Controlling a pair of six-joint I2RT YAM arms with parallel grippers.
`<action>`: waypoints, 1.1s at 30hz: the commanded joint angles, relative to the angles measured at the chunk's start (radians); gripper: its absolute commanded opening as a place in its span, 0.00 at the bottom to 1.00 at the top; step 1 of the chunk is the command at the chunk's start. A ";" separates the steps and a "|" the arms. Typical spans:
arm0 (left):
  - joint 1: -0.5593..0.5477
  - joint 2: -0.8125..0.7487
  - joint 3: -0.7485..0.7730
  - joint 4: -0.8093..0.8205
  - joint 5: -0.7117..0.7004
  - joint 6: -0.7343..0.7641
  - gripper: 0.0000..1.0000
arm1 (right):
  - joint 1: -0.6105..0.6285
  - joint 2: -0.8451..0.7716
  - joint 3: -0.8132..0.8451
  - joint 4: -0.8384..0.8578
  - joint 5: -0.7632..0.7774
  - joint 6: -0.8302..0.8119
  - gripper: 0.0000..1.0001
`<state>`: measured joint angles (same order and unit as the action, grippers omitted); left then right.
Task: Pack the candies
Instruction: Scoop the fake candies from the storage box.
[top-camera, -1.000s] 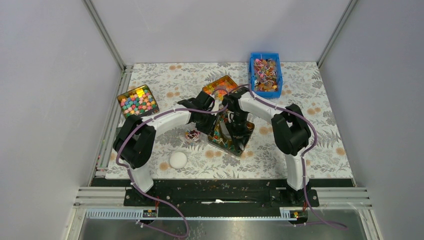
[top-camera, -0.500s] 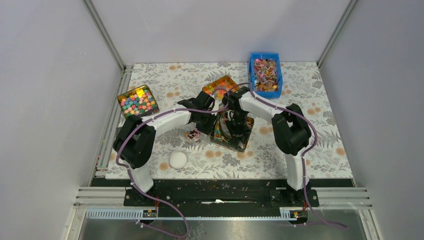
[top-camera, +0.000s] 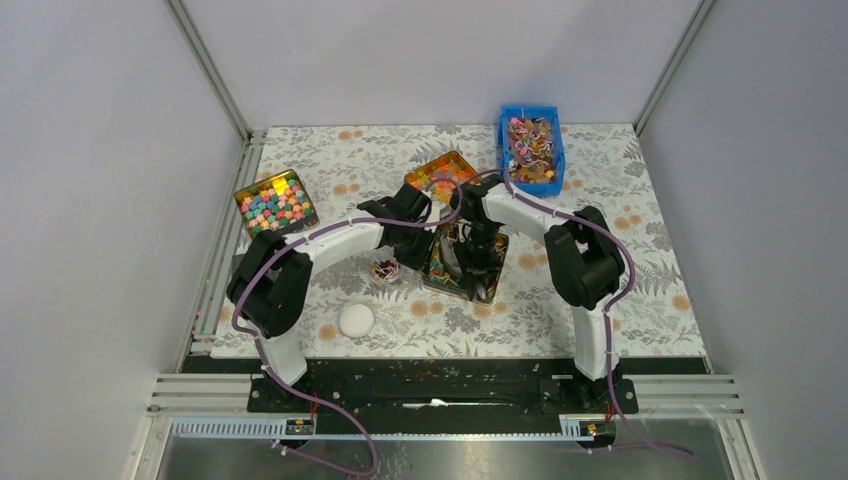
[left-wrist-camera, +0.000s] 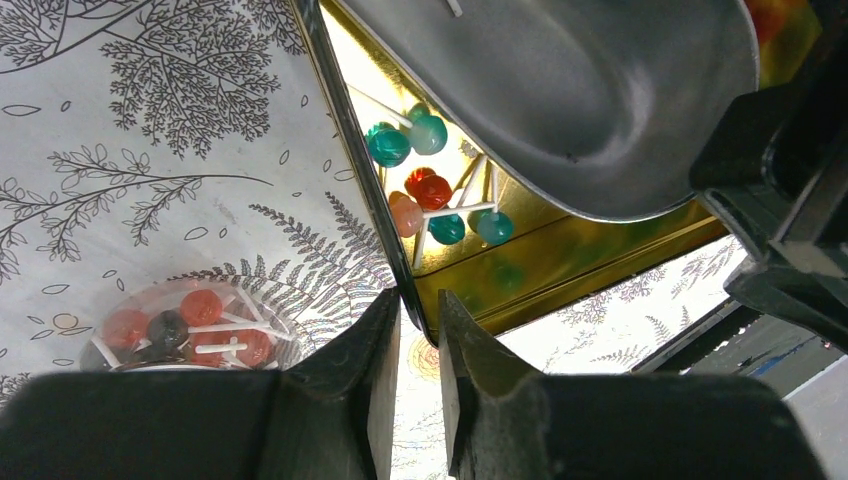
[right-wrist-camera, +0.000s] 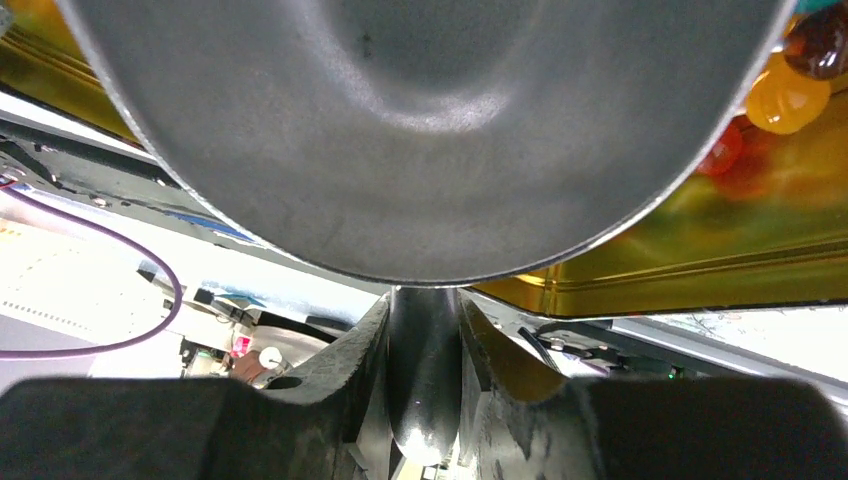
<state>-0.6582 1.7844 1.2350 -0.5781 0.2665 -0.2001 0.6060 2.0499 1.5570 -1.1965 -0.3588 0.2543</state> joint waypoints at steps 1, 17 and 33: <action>-0.009 -0.014 0.030 0.027 0.039 0.006 0.18 | -0.011 -0.061 0.005 -0.099 0.048 0.000 0.00; -0.011 -0.014 0.037 0.018 0.044 0.012 0.18 | 0.028 0.159 0.253 -0.207 0.232 -0.215 0.00; -0.010 -0.016 0.031 0.034 0.070 -0.012 0.17 | 0.014 0.011 0.083 0.219 0.158 -0.089 0.00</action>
<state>-0.6445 1.7844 1.2354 -0.5903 0.2722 -0.2321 0.6167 2.1185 1.6871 -1.2461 -0.1883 0.0986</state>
